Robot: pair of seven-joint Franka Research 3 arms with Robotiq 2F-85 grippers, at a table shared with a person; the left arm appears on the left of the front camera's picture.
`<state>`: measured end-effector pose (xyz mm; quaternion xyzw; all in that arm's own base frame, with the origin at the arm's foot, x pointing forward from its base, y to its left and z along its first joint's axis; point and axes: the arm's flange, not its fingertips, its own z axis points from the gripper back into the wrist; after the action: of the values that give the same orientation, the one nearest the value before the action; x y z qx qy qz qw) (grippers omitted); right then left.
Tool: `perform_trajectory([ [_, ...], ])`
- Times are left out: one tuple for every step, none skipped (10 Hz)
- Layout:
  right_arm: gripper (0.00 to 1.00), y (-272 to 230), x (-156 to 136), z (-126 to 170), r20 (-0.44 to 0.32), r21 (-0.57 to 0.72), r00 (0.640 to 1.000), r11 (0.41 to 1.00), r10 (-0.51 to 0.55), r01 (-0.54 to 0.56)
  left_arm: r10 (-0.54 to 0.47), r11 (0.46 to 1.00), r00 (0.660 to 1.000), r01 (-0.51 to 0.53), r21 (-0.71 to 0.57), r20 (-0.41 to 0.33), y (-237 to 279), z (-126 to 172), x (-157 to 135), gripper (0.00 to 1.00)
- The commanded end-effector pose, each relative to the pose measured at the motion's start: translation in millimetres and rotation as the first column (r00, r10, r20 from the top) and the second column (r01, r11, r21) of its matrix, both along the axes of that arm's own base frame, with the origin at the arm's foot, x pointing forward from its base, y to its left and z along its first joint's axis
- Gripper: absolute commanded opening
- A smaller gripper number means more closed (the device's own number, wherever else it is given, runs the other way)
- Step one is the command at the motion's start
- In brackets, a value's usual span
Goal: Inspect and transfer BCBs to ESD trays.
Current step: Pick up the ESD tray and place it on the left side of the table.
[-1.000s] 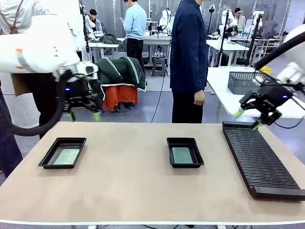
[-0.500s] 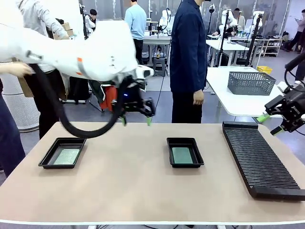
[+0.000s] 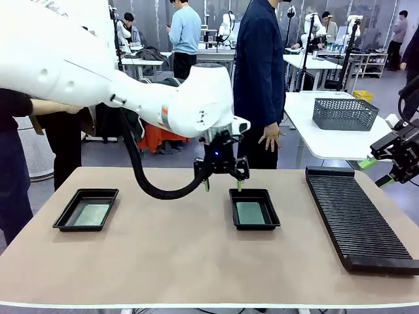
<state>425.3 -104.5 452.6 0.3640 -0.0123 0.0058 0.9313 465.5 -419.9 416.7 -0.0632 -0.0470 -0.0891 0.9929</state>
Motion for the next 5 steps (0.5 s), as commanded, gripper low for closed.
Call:
perform_trajectory([
  [0.89, 2.5, -2.4, 0.9, 0.000, -0.015, 1.000, 1.000, -0.020, 0.020, 0.006, 1.000, 0.999, -0.007, 0.020, 0.043, -25.1, -19.3, 11.2, 1.00],
  [0.89, 2.5, -2.4, 0.9, 0.000, -0.015, 1.000, 1.000, -0.020, 0.020, 0.019, 1.000, 0.999, -0.019, 0.015, 0.044, -31.0, -31.5, 13.9, 1.00],
  [0.89, 2.5, -2.4, 0.9, 0.000, -0.015, 1.000, 1.000, -0.020, 0.020, 0.031, 0.999, 0.999, -0.031, 0.009, 0.040, -34.1, -42.9, 17.0, 1.00],
  [0.89, 2.5, -2.4, 0.9, 0.000, -0.015, 1.000, 1.000, -0.020, 0.020, 0.058, 0.998, 0.998, -0.059, 0.026, 0.040, -35.8, -51.3, 18.8, 1.00],
  [0.89, 2.5, -2.4, 0.9, 0.000, -0.015, 1.000, 1.000, -0.020, 0.020, 0.068, 0.997, 0.996, -0.070, 0.043, 0.052, -37.1, -59.1, 21.4, 1.00],
])
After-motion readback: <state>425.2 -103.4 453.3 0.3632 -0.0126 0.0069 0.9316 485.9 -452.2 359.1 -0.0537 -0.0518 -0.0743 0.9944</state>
